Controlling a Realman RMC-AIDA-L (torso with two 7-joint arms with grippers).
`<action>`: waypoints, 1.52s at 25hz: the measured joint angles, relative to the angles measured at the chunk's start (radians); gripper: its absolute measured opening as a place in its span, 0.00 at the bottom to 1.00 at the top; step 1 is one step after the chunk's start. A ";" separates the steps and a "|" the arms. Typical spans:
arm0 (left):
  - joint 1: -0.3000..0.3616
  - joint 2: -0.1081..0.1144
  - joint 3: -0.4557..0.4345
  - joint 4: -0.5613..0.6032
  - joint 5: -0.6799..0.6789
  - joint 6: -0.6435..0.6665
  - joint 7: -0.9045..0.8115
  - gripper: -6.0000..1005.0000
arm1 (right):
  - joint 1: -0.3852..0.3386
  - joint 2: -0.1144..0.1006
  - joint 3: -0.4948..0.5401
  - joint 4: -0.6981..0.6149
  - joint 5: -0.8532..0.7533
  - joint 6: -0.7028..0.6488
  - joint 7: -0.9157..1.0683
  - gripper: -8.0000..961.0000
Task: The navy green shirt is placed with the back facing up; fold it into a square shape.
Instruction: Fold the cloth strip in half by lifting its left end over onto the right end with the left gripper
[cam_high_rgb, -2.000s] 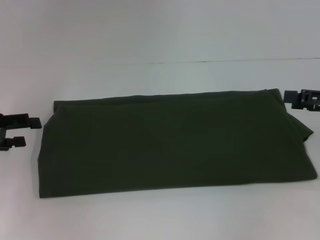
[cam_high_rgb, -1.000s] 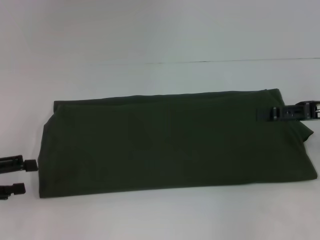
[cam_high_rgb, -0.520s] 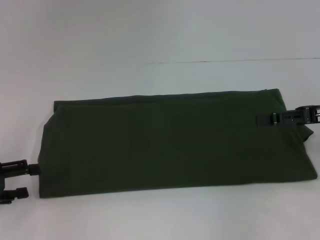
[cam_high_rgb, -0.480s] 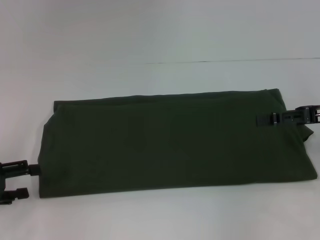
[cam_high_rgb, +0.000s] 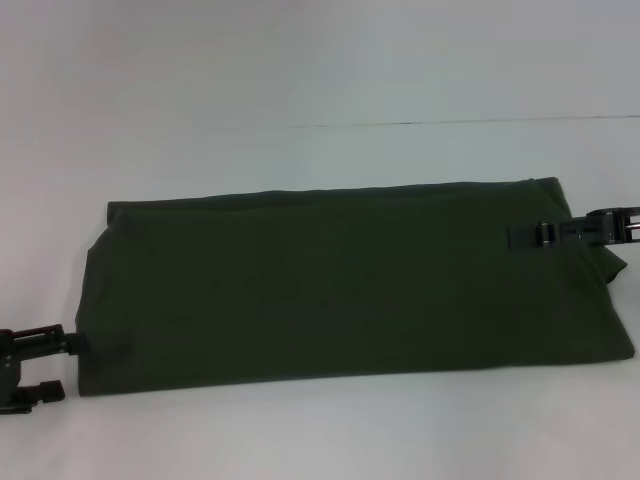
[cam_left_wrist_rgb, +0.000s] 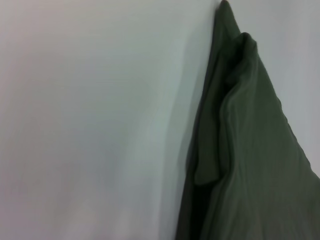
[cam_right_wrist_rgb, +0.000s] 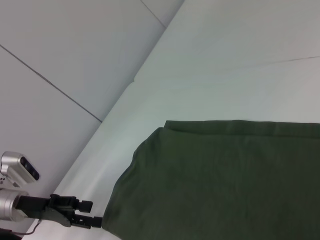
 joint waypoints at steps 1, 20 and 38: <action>0.000 -0.001 0.000 -0.006 0.000 -0.007 0.000 0.85 | 0.000 0.000 0.000 0.000 0.000 0.001 0.000 0.96; -0.030 -0.028 0.000 -0.046 0.000 -0.075 0.000 0.85 | 0.003 -0.003 -0.001 0.000 0.000 0.004 0.008 0.96; -0.059 -0.048 -0.004 -0.051 -0.007 -0.121 -0.023 0.85 | 0.002 -0.005 0.002 0.000 0.000 0.004 0.011 0.96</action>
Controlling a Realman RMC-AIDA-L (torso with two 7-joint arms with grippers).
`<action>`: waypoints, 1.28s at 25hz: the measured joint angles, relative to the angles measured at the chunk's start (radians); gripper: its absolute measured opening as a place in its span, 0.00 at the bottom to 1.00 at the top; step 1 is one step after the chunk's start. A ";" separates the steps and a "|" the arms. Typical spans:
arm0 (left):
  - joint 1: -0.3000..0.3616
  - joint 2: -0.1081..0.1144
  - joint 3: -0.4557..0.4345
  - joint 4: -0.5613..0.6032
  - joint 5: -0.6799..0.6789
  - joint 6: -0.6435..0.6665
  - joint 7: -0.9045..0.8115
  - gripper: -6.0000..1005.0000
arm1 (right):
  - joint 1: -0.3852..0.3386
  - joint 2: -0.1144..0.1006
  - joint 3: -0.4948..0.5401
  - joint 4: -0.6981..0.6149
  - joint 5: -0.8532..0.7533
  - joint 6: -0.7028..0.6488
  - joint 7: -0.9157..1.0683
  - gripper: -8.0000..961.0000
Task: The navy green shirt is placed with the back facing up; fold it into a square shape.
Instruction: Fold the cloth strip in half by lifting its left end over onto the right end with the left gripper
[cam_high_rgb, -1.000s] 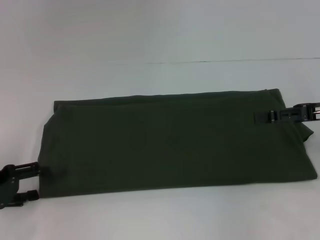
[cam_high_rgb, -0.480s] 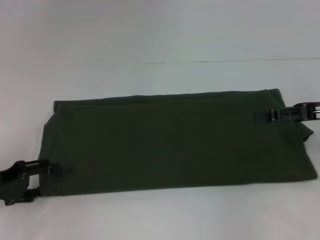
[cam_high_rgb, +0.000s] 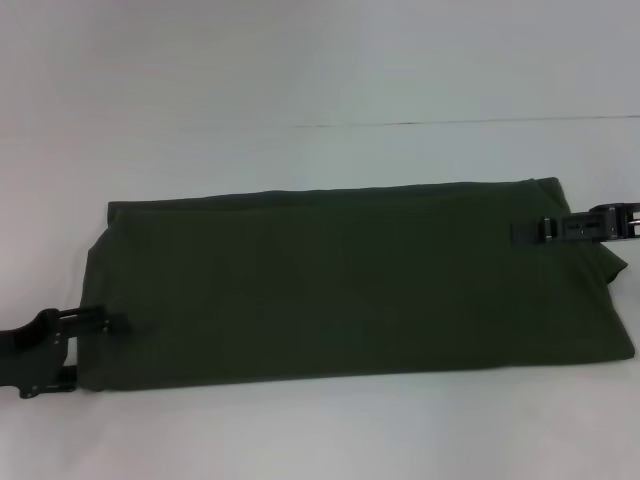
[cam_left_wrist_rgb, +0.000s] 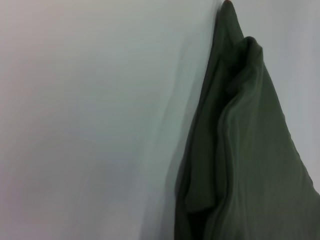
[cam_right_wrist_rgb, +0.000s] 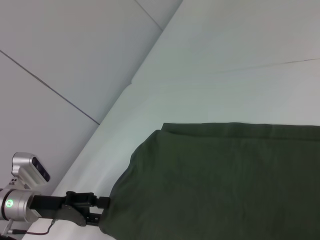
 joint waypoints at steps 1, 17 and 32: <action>-0.003 0.000 0.001 -0.002 0.002 0.000 -0.001 0.85 | 0.000 0.000 0.001 0.000 0.000 0.000 0.001 0.96; -0.006 0.001 0.001 -0.006 0.003 0.009 -0.002 0.73 | 0.001 -0.002 0.004 0.000 0.000 -0.001 0.007 0.96; -0.011 0.001 0.002 0.001 0.006 0.009 0.007 0.41 | 0.001 -0.002 0.004 0.000 0.000 0.000 0.008 0.96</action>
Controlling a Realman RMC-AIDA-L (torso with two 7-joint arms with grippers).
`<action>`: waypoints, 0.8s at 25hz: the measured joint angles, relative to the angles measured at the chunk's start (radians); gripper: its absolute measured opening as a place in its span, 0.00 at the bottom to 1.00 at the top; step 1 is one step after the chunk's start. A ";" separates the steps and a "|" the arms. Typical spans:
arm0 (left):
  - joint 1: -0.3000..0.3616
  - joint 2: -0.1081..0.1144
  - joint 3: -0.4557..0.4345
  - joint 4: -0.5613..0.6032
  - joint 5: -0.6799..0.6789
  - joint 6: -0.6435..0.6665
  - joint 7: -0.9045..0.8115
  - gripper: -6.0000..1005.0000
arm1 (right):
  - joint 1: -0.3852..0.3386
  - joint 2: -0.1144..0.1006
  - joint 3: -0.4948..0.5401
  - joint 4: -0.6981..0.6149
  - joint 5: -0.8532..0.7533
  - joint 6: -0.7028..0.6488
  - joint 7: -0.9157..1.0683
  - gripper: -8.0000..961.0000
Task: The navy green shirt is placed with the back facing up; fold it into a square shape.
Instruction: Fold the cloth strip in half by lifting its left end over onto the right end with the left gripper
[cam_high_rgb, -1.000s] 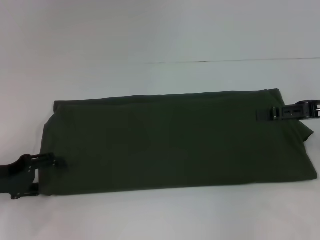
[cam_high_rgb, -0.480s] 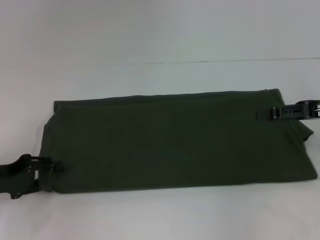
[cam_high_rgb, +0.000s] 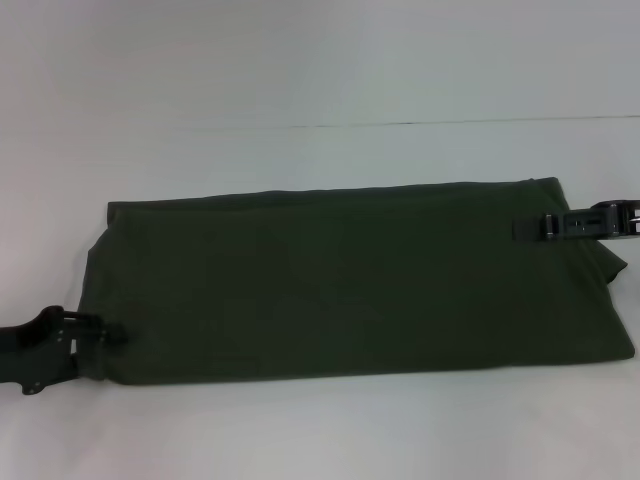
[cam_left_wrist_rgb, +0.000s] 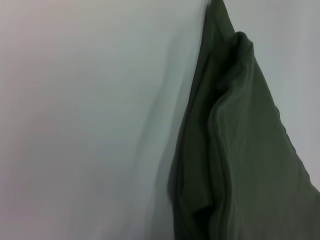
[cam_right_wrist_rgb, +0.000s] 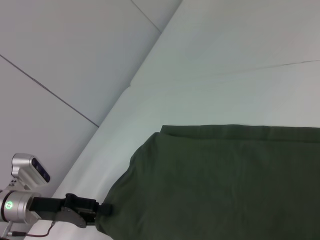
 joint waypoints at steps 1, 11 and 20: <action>0.000 0.000 0.000 0.000 0.000 0.000 0.004 0.40 | 0.000 0.000 0.000 0.000 0.000 0.000 0.000 0.96; -0.001 0.007 0.018 0.000 -0.001 0.001 0.025 0.24 | 0.000 0.000 0.002 0.000 0.000 0.000 0.001 0.96; -0.003 0.008 0.018 0.001 -0.002 0.003 0.027 0.03 | 0.000 0.003 0.001 0.000 0.001 0.000 0.002 0.96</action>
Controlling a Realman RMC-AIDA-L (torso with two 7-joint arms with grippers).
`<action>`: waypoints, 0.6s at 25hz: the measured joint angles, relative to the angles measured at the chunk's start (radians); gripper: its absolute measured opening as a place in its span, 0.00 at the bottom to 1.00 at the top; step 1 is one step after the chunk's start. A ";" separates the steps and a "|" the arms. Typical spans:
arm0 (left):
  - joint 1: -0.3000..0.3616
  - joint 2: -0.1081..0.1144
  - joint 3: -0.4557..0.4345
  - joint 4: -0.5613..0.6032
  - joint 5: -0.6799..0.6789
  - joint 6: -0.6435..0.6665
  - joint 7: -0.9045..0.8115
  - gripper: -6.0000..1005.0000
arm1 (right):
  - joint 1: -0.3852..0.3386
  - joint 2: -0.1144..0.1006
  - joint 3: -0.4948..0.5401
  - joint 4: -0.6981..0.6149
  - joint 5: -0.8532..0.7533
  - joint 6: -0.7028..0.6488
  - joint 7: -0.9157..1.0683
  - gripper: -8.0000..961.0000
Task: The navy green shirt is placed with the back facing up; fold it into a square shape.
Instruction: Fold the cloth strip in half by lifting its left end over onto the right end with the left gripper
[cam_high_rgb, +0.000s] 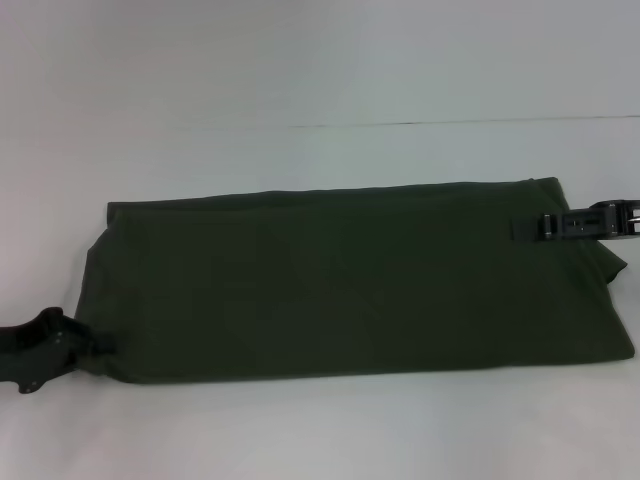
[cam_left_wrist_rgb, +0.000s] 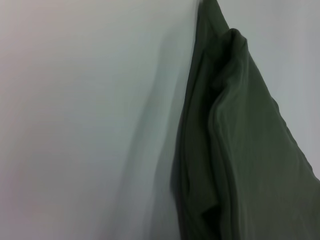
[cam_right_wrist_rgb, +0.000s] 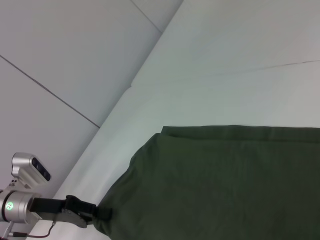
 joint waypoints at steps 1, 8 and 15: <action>0.000 0.000 0.000 0.004 0.000 0.000 0.000 0.02 | 0.000 0.000 0.000 0.000 0.000 0.000 0.000 0.96; 0.012 0.041 0.003 0.051 0.012 0.013 0.015 0.02 | 0.001 0.001 0.001 -0.001 0.001 0.000 0.001 0.96; 0.058 0.094 -0.003 0.155 0.034 0.101 0.040 0.02 | -0.003 0.002 0.000 -0.001 0.001 0.000 0.002 0.96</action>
